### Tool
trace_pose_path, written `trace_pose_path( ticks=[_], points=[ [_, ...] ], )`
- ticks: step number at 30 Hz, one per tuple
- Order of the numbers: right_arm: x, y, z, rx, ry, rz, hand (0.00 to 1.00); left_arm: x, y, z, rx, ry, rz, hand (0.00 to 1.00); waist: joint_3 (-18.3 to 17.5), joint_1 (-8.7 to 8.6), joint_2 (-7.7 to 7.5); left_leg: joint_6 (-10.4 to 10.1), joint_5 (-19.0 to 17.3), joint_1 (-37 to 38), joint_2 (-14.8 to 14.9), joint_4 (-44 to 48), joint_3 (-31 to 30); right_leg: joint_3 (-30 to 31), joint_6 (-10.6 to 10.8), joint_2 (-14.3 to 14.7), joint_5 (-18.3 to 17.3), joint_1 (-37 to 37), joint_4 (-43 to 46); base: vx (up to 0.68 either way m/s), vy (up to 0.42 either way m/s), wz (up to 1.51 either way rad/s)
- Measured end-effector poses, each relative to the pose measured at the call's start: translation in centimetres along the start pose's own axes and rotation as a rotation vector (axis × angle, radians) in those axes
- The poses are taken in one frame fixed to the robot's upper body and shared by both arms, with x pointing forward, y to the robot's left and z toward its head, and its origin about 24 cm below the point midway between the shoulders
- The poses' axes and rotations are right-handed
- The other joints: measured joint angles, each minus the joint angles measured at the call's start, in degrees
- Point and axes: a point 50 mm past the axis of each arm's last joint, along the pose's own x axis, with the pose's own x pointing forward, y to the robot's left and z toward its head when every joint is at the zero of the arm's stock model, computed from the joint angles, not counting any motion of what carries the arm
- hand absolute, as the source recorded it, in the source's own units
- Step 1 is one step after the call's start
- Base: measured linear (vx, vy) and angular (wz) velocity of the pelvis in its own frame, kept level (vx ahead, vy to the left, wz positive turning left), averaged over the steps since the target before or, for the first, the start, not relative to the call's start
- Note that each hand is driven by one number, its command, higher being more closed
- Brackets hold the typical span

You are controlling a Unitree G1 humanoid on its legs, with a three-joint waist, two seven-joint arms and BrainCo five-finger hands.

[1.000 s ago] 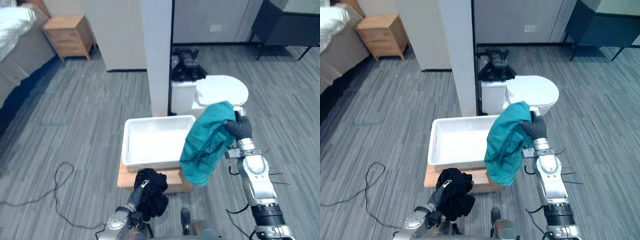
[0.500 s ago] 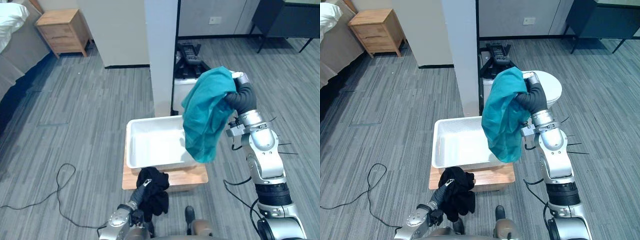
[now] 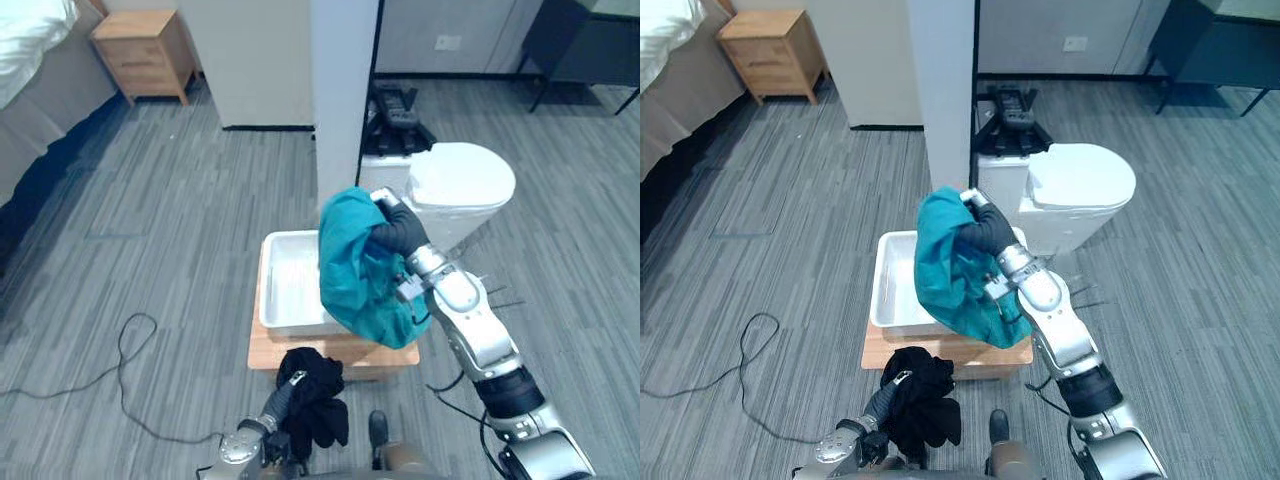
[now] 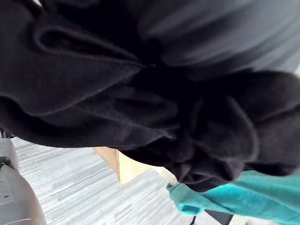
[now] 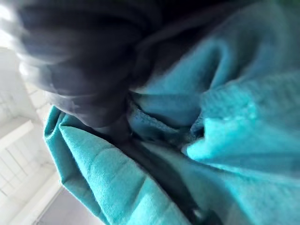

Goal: Tidy the bed and pick cloth on bed and put in laundry

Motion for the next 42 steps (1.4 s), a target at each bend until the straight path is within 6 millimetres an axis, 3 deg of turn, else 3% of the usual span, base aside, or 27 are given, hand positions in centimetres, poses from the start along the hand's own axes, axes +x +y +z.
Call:
trace_pose_path(
  ticks=[2, 8, 15, 22, 29, 34, 38, 42],
  points=[
    [0.7, -0.2, 0.9, -0.034, -0.044, -0.016, 1.00, 0.1, -0.2, 0.1, -0.005, -0.006, -0.006, 1.00, 0.3, 0.81, 0.27, 0.0, 0.0, -0.1, 0.0, 0.0, -0.2, -0.3, 0.0, 0.0, 0.0, 0.1, 0.0, 0.01, 0.000, 0.11],
    [2.7, -1.0, 3.6, -0.142, -0.158, -0.074, 1.00, 0.4, -0.4, 1.0, -0.004, -0.037, -0.015, 1.00, 0.9, 1.10, 0.63, 0.0, 0.1, -0.7, -0.3, 0.4, -1.3, -1.5, 0.0, -0.5, 0.0, 0.2, 0.0, 0.00, 0.008, 0.10],
    [3.4, -3.3, 4.3, -0.216, -0.170, -0.138, 1.00, 0.6, -0.9, 1.8, -0.005, -0.060, -0.044, 1.00, 1.1, 2.24, 0.81, -0.1, 0.0, -0.3, -0.4, 0.4, -1.4, -2.1, 0.0, -0.6, 0.0, 1.1, -0.3, 0.00, 0.005, 0.04],
    [3.5, -4.2, 4.8, -0.220, -0.183, -0.159, 1.00, 0.3, -1.0, 1.1, -0.017, -0.032, -0.043, 1.00, 1.2, 2.27, 1.00, 0.0, 0.1, 0.1, -0.3, 0.6, -0.9, -1.7, 0.0, -0.6, 0.0, 1.3, -0.3, 0.00, 0.001, -0.01],
    [4.6, -4.2, 6.7, -0.248, -0.251, -0.143, 1.00, 0.4, -1.1, 1.2, -0.018, -0.037, -0.046, 1.00, 2.2, 2.39, 1.93, 0.0, 0.1, -0.4, -0.1, 1.3, -1.1, -1.8, 0.0, -0.5, 0.0, 1.3, -0.4, 0.00, -0.003, 0.02],
    [5.7, -4.1, 6.9, -0.269, -0.240, -0.133, 1.00, 1.5, -1.3, 3.7, 0.012, -0.110, -0.066, 1.00, 8.3, 2.44, 2.59, 0.1, 0.0, -3.4, 0.0, 4.0, -2.2, -2.9, -0.1, -0.8, 0.1, -0.3, 0.7, -0.05, 0.003, 0.12],
    [6.4, -3.9, 4.9, -0.266, -0.126, -0.145, 1.00, 2.5, -1.5, 6.1, 0.041, -0.180, -0.071, 1.00, 14.5, 2.59, 4.37, 0.8, 0.7, -8.3, 0.1, 6.1, -2.4, -3.6, -0.4, -1.2, 0.4, -5.3, 2.8, -0.06, 0.011, 0.10],
    [6.3, -4.1, -0.8, -0.268, 0.159, -0.172, 1.00, 2.8, -2.0, 6.3, 0.044, -0.189, -0.070, 1.00, 15.7, 3.81, 5.86, 0.6, 1.3, -11.4, -0.3, 6.3, -2.4, -3.7, -0.4, -1.6, 0.4, -8.7, 3.7, 0.01, 0.004, 0.00]
  ],
)
